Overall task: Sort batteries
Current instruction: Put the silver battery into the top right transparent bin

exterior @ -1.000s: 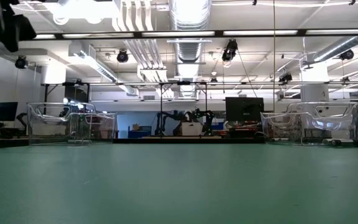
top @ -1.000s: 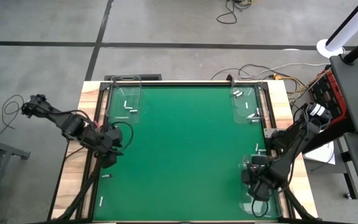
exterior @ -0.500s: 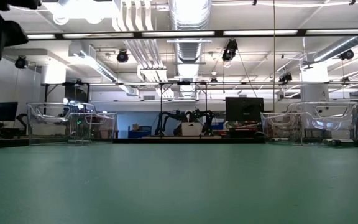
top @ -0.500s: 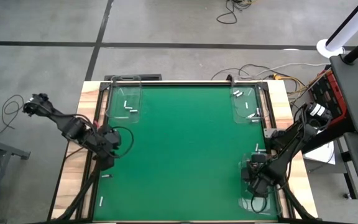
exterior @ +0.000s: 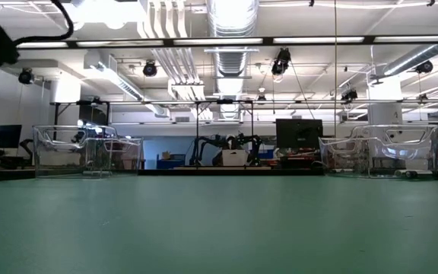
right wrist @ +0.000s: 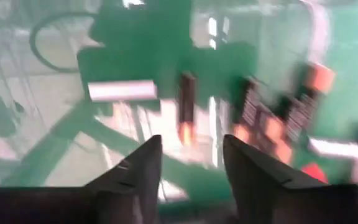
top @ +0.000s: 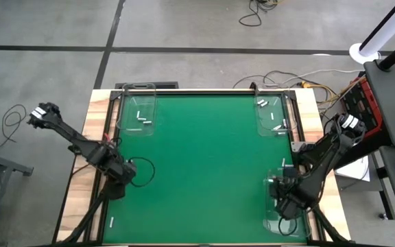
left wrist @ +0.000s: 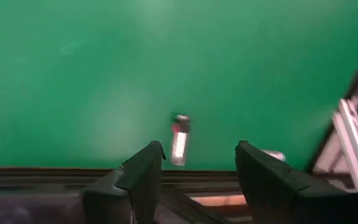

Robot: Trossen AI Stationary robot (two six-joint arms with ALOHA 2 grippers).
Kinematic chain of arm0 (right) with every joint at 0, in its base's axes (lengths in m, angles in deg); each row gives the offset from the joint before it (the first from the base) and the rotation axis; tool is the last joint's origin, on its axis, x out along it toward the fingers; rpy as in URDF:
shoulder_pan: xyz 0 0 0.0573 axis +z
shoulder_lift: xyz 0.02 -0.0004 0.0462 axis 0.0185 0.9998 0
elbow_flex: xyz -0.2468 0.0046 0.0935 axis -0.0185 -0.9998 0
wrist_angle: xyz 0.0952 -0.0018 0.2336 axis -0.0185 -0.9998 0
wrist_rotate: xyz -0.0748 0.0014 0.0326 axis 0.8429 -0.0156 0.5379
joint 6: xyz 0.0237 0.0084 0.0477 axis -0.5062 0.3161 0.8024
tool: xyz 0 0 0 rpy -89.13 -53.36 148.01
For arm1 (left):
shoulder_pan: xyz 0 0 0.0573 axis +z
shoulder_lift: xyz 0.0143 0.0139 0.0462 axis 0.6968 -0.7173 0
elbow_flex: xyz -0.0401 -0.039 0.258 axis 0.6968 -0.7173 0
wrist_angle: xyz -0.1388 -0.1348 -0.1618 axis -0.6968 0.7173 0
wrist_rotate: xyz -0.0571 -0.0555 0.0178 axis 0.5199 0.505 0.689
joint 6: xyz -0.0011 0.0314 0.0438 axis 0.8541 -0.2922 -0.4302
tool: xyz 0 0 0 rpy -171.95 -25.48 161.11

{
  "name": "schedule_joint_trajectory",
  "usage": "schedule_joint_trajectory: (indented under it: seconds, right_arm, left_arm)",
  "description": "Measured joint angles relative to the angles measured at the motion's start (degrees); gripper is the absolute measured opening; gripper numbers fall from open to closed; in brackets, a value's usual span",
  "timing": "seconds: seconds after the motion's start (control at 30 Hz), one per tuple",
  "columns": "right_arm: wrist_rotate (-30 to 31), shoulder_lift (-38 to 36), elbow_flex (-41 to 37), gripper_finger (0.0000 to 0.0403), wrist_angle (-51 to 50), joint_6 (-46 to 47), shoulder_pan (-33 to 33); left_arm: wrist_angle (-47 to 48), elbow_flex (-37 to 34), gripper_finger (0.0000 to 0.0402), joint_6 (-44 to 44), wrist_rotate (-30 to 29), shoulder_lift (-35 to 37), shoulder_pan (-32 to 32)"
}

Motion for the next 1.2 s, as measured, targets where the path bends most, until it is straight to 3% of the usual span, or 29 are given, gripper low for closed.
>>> schedule_joint_trajectory:
  seconds: [0.07, 0.2, 0.33, 0.5, 0.83, 1.2]
  right_arm:
    - [0.00, 0.00, 5.72, 0.0205, -7.69, 0.60, 0.00]
    - [4.40, -0.08, 17.01, 0.0215, -17.99, 4.64, 0.00]
    - [15.46, -0.11, 24.81, 0.0212, -21.72, 9.16, 0.00]
    - [28.95, -0.11, 28.60, 0.0204, -21.70, 10.22, -0.73]
    - [29.72, -0.02, 29.49, 0.0186, -21.47, 10.24, -2.16]
    - [29.73, -0.02, 31.16, 0.0168, -21.23, 11.05, -2.19]
  left_arm:
    - [-1.50, 0.79, 0.0177, 0.75, 0.29, -2.36, -2.97]
    - [-1.86, 3.33, 0.0164, 1.84, -5.27, -6.56, -9.87]
    - [-2.11, 3.73, 0.0158, 4.58, -8.23, -9.23, -15.65]
    - [-7.14, 1.97, 0.0157, 7.31, -8.52, -11.99, -19.90]
    - [-9.21, -1.91, 0.0156, 10.46, -8.86, -21.15, -20.23]
    - [-16.51, -4.86, 0.0150, 16.38, -10.65, -22.90, -20.25]
